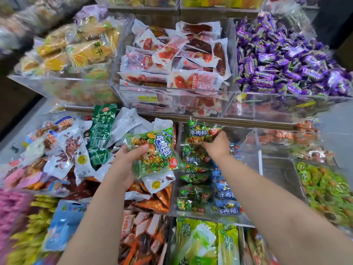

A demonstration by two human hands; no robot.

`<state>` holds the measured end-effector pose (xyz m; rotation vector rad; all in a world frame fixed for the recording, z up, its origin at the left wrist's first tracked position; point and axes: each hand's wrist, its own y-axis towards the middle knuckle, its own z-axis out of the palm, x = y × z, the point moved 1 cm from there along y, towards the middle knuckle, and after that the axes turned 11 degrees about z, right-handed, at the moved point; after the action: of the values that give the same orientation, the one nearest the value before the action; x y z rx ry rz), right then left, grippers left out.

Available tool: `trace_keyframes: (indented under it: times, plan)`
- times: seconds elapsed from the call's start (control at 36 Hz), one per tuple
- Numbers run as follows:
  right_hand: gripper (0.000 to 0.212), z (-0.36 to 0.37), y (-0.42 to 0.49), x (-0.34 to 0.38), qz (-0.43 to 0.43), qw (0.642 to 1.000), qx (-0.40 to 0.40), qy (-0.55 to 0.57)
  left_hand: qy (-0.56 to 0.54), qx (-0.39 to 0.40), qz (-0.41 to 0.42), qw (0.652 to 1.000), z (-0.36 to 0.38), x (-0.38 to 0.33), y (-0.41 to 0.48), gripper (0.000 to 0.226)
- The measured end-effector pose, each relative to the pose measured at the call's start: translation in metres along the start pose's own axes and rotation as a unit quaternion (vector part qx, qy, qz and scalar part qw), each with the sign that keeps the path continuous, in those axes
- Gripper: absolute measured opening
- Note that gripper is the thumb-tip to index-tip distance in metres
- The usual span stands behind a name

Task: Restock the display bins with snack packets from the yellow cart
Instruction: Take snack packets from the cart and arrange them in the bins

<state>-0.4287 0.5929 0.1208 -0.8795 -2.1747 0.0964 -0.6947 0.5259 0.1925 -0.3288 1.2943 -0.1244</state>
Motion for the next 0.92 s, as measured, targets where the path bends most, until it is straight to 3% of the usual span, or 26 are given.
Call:
trace_keyframes:
  times: [0.17,0.22,0.28,0.33,0.39,0.47,0.56,0.64,0.69,0.75,0.83,0.89,0.92]
  plan:
    - [0.092,-0.003,-0.012,-0.004,0.043,0.996,-0.024,0.081,-0.011,0.011,0.002,1.000,0.006,0.002,-0.004,0.047]
    - [0.090,-0.007,-0.019,-0.008,0.039,0.992,-0.011,0.118,-0.017,0.014,0.004,1.000,0.008,0.002,-0.006,0.045]
    - [0.076,-0.013,-0.030,-0.013,0.035,0.986,0.008,0.162,-0.026,0.019,0.003,0.999,0.013,0.000,-0.009,0.048]
    - [0.048,-0.024,-0.046,-0.017,0.023,0.980,0.020,0.196,-0.045,0.014,0.009,0.999,0.018,-0.001,-0.012,0.055]
    - [0.022,-0.033,-0.066,-0.017,0.001,0.967,0.080,0.243,-0.064,-0.003,0.007,0.998,0.025,0.001,-0.015,0.068]
    - [0.032,-0.037,-0.106,-0.008,0.021,0.886,0.292,0.360,-0.097,-0.019,0.014,0.995,0.041,0.007,-0.021,0.050]
    - [0.054,-0.030,-0.129,-0.001,0.050,0.815,0.371,0.442,-0.125,-0.038,0.026,0.991,0.058,0.014,-0.025,0.046]
    - [0.052,-0.027,-0.135,0.001,0.108,0.736,0.373,0.555,-0.069,-0.037,0.055,0.995,0.068,0.018,-0.027,0.067]
    - [0.054,-0.028,-0.134,-0.001,0.133,0.712,0.366,0.584,-0.035,-0.013,0.065,0.997,0.070,0.020,-0.027,0.077]
    - [0.057,-0.032,-0.129,-0.003,0.133,0.727,0.349,0.576,-0.022,0.014,0.066,0.998,0.069,0.019,-0.028,0.093]
    - [0.042,-0.047,-0.108,-0.008,0.122,0.738,0.297,0.593,-0.020,-0.015,0.052,0.998,0.061,0.014,-0.025,0.125]
    - [0.035,-0.060,-0.086,-0.014,0.118,0.745,0.246,0.609,-0.031,-0.040,0.044,0.998,0.053,0.009,-0.022,0.123]
    - [0.035,-0.066,-0.075,-0.017,0.116,0.757,0.220,0.604,-0.031,-0.050,0.042,0.997,0.047,0.009,-0.021,0.110]
